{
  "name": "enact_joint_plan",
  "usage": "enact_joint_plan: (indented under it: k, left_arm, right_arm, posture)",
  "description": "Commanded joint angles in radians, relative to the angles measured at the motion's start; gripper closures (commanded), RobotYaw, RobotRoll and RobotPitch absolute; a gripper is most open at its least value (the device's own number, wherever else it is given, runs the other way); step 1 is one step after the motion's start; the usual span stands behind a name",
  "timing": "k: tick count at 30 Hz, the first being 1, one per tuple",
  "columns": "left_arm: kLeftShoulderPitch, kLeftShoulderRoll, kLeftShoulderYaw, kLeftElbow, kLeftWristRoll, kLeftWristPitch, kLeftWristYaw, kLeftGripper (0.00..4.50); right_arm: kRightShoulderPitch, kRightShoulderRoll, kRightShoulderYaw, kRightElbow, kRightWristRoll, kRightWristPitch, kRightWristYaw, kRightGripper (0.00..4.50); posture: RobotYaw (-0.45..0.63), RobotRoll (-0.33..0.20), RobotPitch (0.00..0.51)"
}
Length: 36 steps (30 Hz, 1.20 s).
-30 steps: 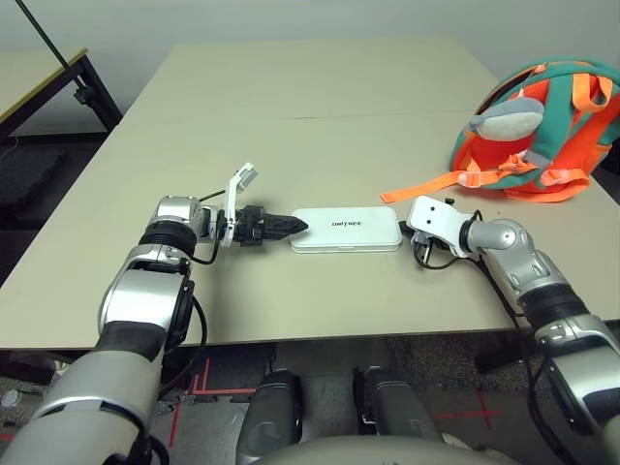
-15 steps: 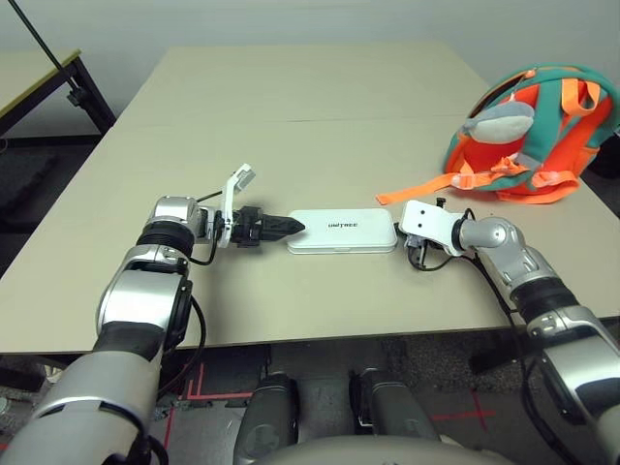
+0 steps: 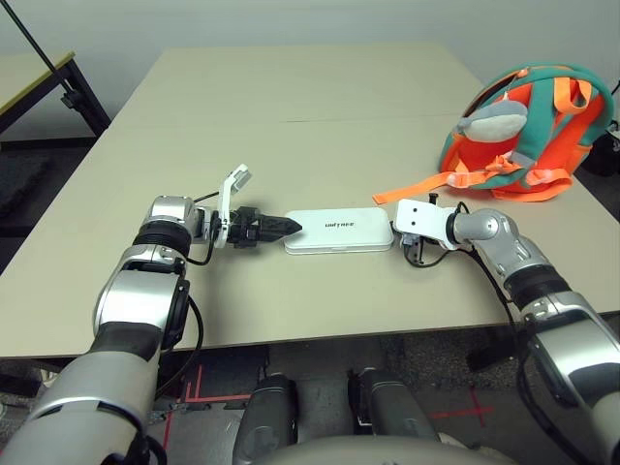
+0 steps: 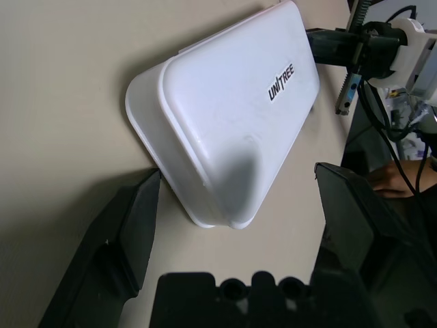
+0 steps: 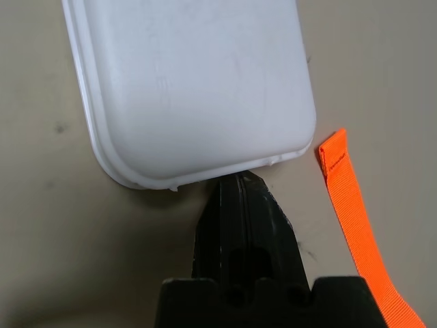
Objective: Put the pencil case into the backpack and zip it.
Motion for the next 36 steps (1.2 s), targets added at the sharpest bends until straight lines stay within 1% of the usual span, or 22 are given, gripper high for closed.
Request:
enact_joint_plan:
  k: [1,6,16,17,19,24,29,36]
  left_arm:
    - [0.011,-0.026,-0.016,-0.022,-0.004,0.019,-0.04,0.0]
    - [0.019,-0.02,-0.011,-0.039,-0.011,0.035,-0.047,0.0]
    - [0.038,-0.009,-0.004,-0.088,-0.029,0.086,-0.056,0.0]
    - [0.042,-0.006,-0.003,-0.096,-0.032,0.094,-0.057,0.0]
    - [0.049,0.003,-0.005,-0.111,-0.034,0.11,-0.057,0.0]
    - [0.057,0.038,-0.028,-0.135,-0.019,0.142,-0.05,0.0]
    - [0.042,0.069,-0.06,-0.155,-0.013,0.169,-0.072,0.0]
    - [0.028,0.083,-0.102,-0.17,-0.01,0.177,-0.1,0.0]
  right_arm:
    - [-0.022,0.042,0.06,0.035,-0.005,-0.038,0.061,4.47]
    - [-0.025,0.068,0.066,0.05,0.012,-0.026,0.127,4.47]
    - [-0.037,0.106,0.05,0.006,0.049,0.01,0.183,4.47]
    - [-0.036,0.11,0.05,0.004,0.052,0.013,0.187,4.47]
    - [-0.035,0.119,0.053,-0.004,0.057,0.023,0.206,4.47]
    - [-0.043,0.117,0.072,-0.057,0.049,0.039,0.252,4.47]
    - [-0.054,0.111,0.072,-0.107,0.049,0.079,0.291,4.47]
    - [-0.049,0.108,0.073,-0.182,0.063,0.124,0.321,4.47]
  posture:
    - [0.07,0.0,0.081]
    - [0.08,0.0,0.085]
    - [0.08,0.0,0.093]
    - [0.09,0.0,0.103]
    - [0.09,0.0,0.105]
    - [0.1,0.0,0.113]
    - [0.11,0.0,0.115]
    - [0.11,0.0,0.112]
